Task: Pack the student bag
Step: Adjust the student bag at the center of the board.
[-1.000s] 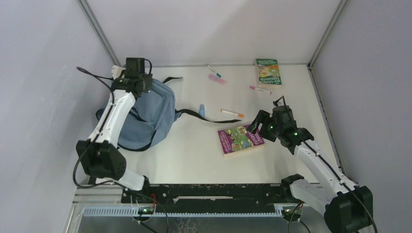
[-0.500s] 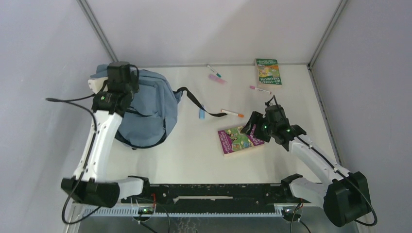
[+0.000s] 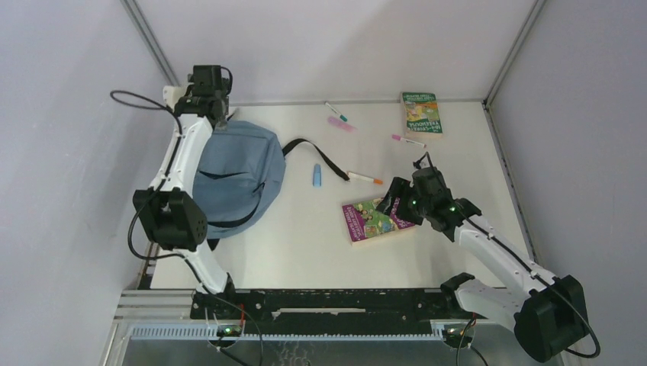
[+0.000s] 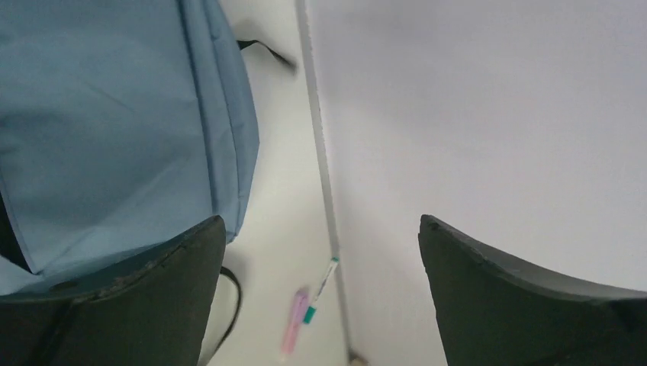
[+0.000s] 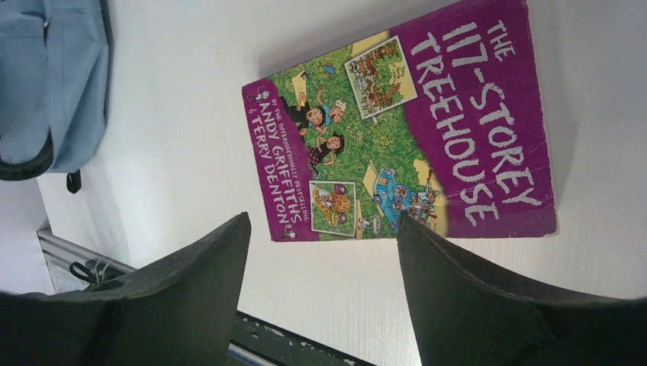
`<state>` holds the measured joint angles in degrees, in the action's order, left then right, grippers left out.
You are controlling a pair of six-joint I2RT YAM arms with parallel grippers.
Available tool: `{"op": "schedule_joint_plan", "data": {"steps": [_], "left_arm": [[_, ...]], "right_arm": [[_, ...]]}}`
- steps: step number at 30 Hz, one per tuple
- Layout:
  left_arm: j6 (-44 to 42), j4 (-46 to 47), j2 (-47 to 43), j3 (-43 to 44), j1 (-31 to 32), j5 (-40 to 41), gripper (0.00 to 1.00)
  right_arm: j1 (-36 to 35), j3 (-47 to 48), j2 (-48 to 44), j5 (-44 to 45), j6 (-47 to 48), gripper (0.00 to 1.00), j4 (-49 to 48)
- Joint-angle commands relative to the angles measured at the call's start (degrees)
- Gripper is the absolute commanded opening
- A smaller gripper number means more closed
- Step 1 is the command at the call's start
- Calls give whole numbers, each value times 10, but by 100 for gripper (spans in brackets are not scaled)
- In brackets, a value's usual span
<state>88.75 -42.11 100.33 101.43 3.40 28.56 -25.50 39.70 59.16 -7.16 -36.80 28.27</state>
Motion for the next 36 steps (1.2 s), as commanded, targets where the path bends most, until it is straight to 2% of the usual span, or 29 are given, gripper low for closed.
{"op": "schedule_joint_plan", "data": {"steps": [1,5,7,10,13,15,17,22,27,29,30,31,33,34,36], "left_arm": [[-253,49,-24,52,23,-29,100],[-470,173,-108,-80,50,-97,100],[-546,192,-149,-146,67,-133,100],[-632,133,-178,-200,103,-114,95],[-690,61,-183,-241,151,-78,94],[-696,13,-179,-261,173,-66,94],[-679,-10,-178,-296,185,-101,94],[-631,14,-154,-400,206,-100,95],[-602,18,-85,-429,209,-72,89],[-585,20,-60,-426,209,-46,79],[-575,20,-49,-421,209,-39,69],[-562,21,-41,-416,209,-35,56],[-549,15,-29,-398,209,-39,8],[-540,10,-28,-386,209,-48,1],[-517,8,-45,-367,208,-80,0]], "right_arm": [[-11,22,-8,20,-13,79,-1],[-18,23,8,17,-14,79,-15],[-19,23,20,11,-13,79,-25],[-21,23,37,2,-14,79,-43],[-21,23,52,-10,-12,79,-63],[-21,29,60,-17,-9,79,-63],[-22,35,68,-19,-5,79,-63],[-22,41,75,-25,0,79,-70],[-22,41,76,-27,11,79,-64],[-22,41,78,-27,15,79,-64],[-21,41,78,-28,16,79,-64],[-21,41,79,-30,17,79,-64],[-20,41,81,-35,19,79,-66],[-20,41,80,-37,20,79,-67],[-18,41,78,-39,20,79,-66]]}}
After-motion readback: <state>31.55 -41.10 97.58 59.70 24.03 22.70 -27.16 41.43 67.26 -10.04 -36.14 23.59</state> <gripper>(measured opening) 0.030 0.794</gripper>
